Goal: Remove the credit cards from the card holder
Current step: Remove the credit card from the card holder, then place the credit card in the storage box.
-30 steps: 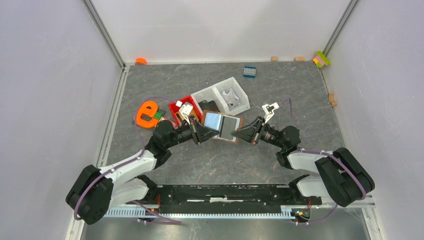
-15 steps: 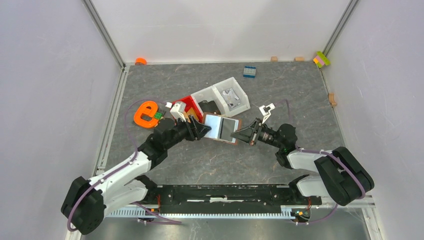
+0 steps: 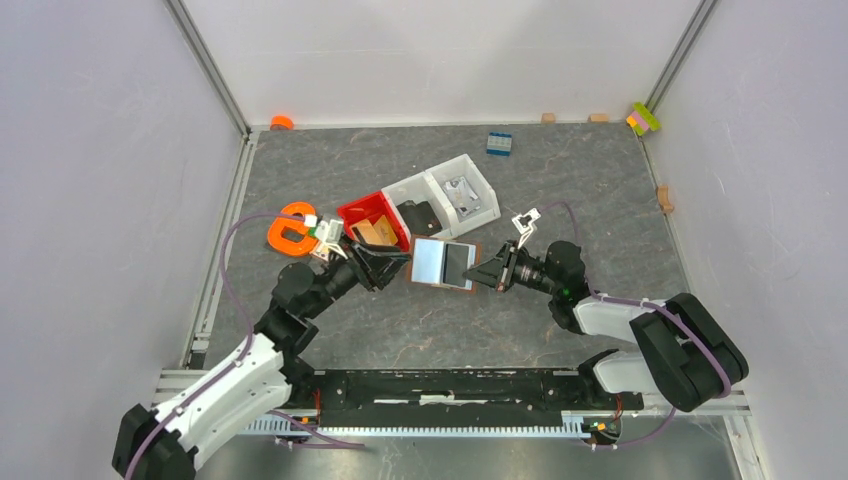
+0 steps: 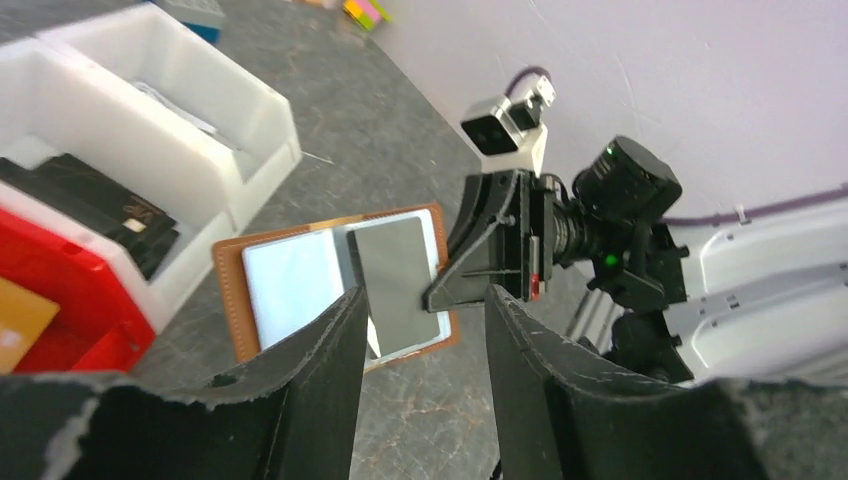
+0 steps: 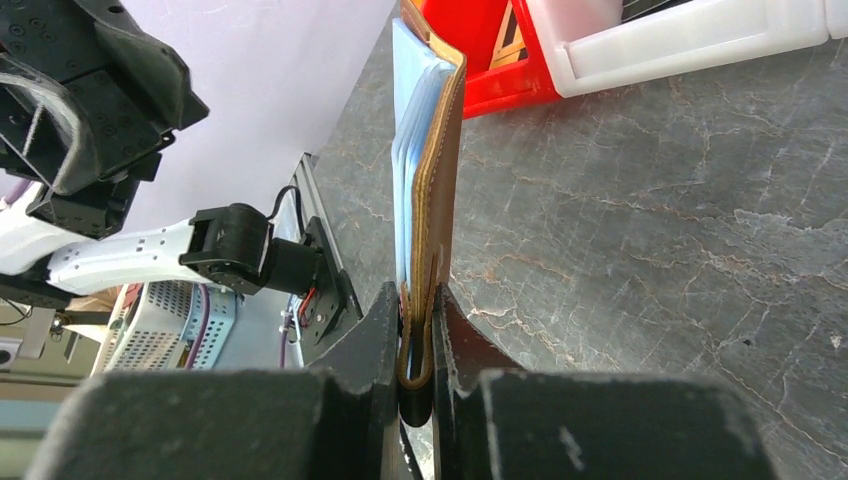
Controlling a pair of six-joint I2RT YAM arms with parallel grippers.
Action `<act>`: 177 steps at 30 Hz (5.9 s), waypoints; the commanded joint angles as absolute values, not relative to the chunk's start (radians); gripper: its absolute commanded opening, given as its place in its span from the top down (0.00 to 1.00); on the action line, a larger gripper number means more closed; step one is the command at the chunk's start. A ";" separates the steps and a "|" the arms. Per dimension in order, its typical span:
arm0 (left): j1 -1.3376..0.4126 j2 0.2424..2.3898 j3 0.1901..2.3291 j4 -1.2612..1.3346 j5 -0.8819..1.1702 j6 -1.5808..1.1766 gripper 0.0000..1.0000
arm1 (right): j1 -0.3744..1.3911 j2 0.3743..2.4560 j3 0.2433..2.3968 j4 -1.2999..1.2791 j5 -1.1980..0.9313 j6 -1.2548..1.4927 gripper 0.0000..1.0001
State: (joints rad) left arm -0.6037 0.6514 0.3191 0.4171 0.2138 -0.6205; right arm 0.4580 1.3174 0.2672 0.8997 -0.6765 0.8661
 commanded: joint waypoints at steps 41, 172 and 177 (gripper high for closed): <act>-0.605 1.208 0.443 0.920 0.734 -0.868 0.63 | 0.491 1.322 0.300 1.196 -0.802 1.005 1.00; -0.544 1.109 0.346 1.014 0.648 -0.939 0.98 | 0.549 1.130 0.241 1.201 -0.670 0.809 0.46; -0.562 1.164 0.354 1.089 0.658 -0.980 0.98 | 0.575 1.141 0.233 1.275 -0.667 0.838 0.53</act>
State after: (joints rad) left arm -0.5465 1.1328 0.3527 0.9649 0.6250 -0.9230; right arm 0.5575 1.1362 0.2424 1.1511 -0.6559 0.8070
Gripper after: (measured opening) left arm 0.028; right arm 0.490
